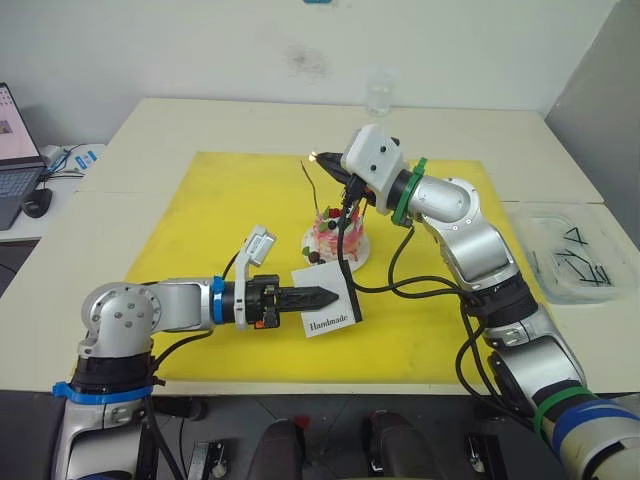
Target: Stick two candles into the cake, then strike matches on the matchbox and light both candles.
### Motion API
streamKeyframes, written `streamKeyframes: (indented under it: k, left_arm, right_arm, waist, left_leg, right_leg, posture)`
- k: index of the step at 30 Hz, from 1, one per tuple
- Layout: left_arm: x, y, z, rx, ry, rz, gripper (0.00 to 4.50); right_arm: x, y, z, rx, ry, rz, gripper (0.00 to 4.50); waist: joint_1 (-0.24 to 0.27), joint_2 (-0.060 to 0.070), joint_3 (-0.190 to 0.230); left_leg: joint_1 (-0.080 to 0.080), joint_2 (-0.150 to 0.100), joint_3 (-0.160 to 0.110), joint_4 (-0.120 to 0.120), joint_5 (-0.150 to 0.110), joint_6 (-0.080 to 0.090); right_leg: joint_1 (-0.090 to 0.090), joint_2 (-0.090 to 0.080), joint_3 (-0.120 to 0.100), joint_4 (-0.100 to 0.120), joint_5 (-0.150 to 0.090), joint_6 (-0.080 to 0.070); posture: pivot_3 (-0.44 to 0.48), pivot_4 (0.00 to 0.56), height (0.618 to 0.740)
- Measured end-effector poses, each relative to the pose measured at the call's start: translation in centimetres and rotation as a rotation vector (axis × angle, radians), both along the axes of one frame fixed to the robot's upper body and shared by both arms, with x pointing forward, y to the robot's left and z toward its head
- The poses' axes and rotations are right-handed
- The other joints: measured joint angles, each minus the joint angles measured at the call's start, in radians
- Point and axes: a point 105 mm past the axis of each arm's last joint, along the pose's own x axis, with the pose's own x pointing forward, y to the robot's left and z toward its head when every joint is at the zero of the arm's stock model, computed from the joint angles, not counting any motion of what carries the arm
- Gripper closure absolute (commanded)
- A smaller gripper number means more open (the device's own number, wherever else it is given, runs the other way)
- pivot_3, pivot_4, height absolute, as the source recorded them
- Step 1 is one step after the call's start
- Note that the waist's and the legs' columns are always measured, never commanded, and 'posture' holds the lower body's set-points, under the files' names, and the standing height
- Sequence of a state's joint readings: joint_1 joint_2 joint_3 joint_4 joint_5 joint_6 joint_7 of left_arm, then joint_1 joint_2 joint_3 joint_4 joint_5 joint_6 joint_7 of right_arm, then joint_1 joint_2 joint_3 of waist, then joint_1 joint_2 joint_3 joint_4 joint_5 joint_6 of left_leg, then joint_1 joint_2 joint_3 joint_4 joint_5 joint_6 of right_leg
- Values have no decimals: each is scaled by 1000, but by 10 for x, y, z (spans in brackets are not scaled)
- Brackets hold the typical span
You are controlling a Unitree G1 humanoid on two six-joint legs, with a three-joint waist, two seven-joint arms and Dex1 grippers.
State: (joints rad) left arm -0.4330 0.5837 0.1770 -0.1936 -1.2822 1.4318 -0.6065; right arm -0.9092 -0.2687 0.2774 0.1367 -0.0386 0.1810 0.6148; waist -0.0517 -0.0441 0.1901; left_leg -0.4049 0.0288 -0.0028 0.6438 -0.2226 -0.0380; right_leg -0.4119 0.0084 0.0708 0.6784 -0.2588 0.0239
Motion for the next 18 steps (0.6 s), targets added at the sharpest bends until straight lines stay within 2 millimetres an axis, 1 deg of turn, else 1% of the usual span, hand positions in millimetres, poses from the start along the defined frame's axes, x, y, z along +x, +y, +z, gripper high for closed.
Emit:
streamKeyframes:
  k: [3, 7, 18]
  left_arm:
    - [-1, 0, 1, 1, -6, 7, 4500]
    - [-2, 0, 1, 10, -14, 11, 4500]
    - [-2, -1, 3, 9, -21, 11, 4500]
  right_arm:
    - [1, 4, -2, 9, 5, 11, 4480]
    - [1, 9, 0, 10, -2, 26, 4480]
    - [-1, 14, -2, -2, 3, 45, 4480]
  waist:
    - [-1, 0, 0]
    - [-2, 0, 0]
    - [-3, 0, 0]
  left_leg:
    - [-1, -1, 0, 0, 0, 0]
    - [-1, 0, -2, 0, 0, 0]
    - [-1, 0, -3, 0, 0, 0]
  right_leg:
    - [-1, -1, 0, 0, 0, 0]
    - [-1, 0, -1, 0, 0, 1]
    - [-1, 0, -1, 0, 0, 1]
  posture:
    - [0, 150, 740]
    - [0, 150, 740]
    - [0, 150, 740]
